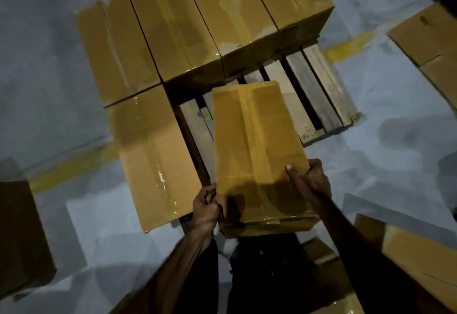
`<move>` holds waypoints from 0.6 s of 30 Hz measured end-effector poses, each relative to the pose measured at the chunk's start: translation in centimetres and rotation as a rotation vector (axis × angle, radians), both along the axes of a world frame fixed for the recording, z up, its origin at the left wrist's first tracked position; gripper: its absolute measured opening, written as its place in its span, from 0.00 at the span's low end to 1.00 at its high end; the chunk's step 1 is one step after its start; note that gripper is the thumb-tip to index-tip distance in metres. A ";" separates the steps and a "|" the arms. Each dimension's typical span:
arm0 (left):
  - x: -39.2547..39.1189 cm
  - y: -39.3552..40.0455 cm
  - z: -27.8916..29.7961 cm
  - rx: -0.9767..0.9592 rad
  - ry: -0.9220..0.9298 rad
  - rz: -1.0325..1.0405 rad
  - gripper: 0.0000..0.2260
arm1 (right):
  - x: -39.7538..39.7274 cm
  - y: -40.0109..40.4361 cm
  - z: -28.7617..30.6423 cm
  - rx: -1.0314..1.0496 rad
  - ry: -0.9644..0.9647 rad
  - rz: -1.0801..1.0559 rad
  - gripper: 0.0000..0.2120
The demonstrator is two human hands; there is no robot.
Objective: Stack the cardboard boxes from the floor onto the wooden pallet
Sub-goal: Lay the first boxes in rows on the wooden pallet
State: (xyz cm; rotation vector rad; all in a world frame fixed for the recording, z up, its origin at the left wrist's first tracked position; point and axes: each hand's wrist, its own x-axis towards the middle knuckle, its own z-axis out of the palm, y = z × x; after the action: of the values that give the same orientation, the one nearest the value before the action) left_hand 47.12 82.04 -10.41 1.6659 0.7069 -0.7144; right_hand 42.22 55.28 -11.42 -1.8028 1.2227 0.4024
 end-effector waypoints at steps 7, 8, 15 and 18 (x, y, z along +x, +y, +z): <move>-4.0 0.5 -10.1 -0.027 -0.012 0.075 0.08 | -0.1 -1.2 -6.4 -0.075 -0.120 0.096 0.34; -4.1 0.4 -11.0 -0.026 -0.016 0.084 0.08 | 0.2 -1.4 -7.2 -0.072 -0.138 0.095 0.34; -0.3 -1.5 -15.6 0.086 0.051 -0.098 0.15 | 2.0 -2.5 -13.4 0.095 -0.100 0.078 0.30; 2.0 -2.0 -16.4 0.069 0.153 -0.253 0.19 | 3.0 -2.9 -15.7 0.190 -0.070 0.100 0.39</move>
State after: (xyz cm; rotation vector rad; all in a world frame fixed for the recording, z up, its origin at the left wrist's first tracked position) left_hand 49.08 80.08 -26.82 1.7968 0.6393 -1.0147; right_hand 45.19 52.42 -27.13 -1.7038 1.0143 0.4913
